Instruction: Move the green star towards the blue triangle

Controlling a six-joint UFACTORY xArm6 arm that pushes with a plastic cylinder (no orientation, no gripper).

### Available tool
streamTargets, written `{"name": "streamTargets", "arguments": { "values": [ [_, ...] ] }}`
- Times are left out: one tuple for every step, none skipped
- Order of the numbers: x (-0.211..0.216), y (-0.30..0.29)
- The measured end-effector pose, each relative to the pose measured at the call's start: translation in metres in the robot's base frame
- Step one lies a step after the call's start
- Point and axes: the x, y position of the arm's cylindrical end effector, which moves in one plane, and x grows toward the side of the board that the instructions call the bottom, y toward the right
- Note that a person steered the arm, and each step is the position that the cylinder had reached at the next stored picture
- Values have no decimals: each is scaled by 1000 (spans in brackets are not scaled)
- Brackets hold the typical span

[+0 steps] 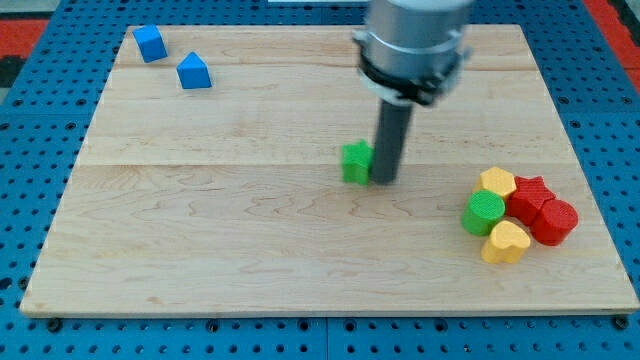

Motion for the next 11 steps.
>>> {"name": "streamTargets", "arguments": {
  "values": [
    [-37,-36],
    [-15,-1],
    [-22,-50],
    [-66,-96],
    [-76,-60],
    [-93,-51],
    [-54,-49],
    [-49,-92],
    [-62,-113],
    [-71,-114],
    [-71,-28]
  ]
}}
